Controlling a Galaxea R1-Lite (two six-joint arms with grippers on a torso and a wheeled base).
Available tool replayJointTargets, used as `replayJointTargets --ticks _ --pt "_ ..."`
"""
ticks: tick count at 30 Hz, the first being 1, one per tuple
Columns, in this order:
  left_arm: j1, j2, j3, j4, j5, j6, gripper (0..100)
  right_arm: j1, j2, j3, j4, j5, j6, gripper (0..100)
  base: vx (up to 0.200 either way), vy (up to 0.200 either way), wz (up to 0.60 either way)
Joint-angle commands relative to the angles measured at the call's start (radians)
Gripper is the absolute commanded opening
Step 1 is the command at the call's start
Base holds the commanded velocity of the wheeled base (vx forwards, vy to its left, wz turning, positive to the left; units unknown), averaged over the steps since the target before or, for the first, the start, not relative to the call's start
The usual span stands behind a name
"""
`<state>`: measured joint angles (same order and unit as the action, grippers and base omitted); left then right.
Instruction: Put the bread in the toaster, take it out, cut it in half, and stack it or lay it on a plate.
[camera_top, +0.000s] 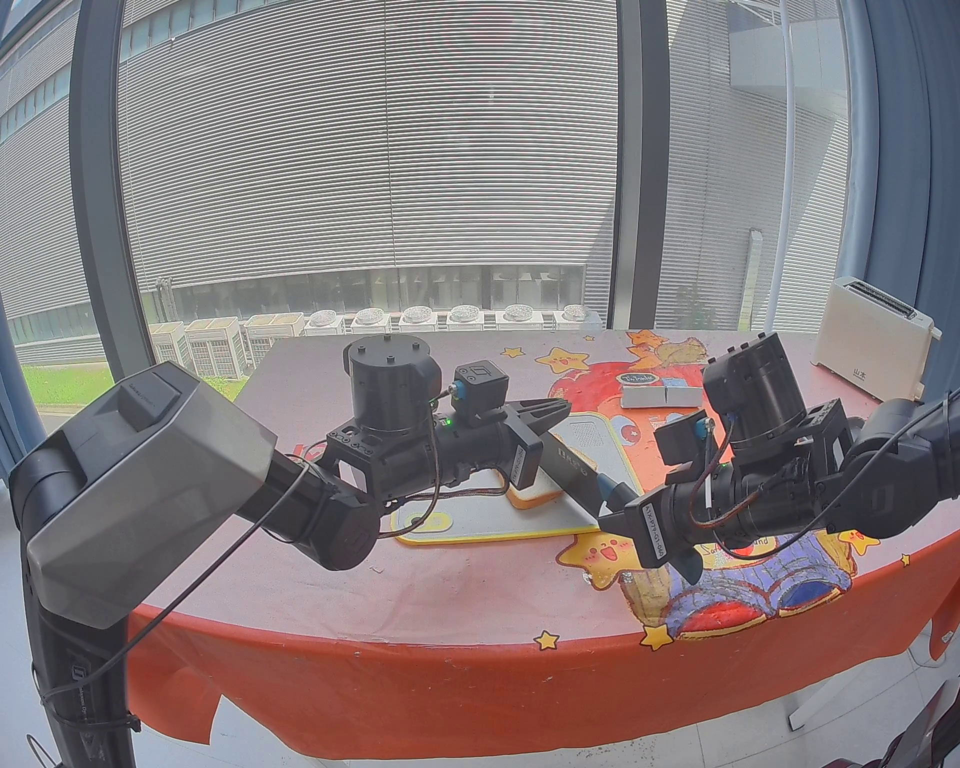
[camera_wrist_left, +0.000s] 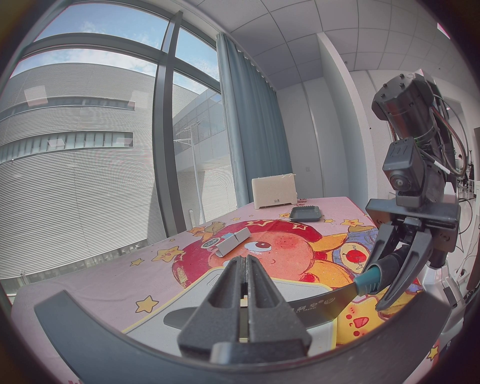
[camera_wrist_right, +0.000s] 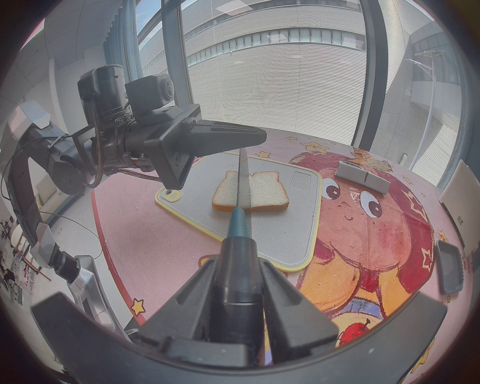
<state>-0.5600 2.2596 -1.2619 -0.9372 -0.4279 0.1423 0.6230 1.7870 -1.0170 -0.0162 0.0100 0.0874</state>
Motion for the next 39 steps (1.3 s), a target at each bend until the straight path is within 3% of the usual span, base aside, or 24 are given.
replayJointTargets --ticks 1,13,39 --pt "-0.001 0.003 0.004 -0.002 0.000 0.000 0 0.000 0.000 -0.002 -0.001 0.001 0.000 0 0.000 0.000 0.00" --pt "-0.001 0.038 0.015 -0.002 0.000 0.020 0 -0.002 0.002 -0.005 0.001 0.007 0.000 0 0.000 0.000 0.00" --pt "0.003 0.075 -0.016 0.000 -0.002 0.014 0 -0.009 0.005 -0.012 -0.001 0.008 0.009 0 0.000 0.000 0.00"
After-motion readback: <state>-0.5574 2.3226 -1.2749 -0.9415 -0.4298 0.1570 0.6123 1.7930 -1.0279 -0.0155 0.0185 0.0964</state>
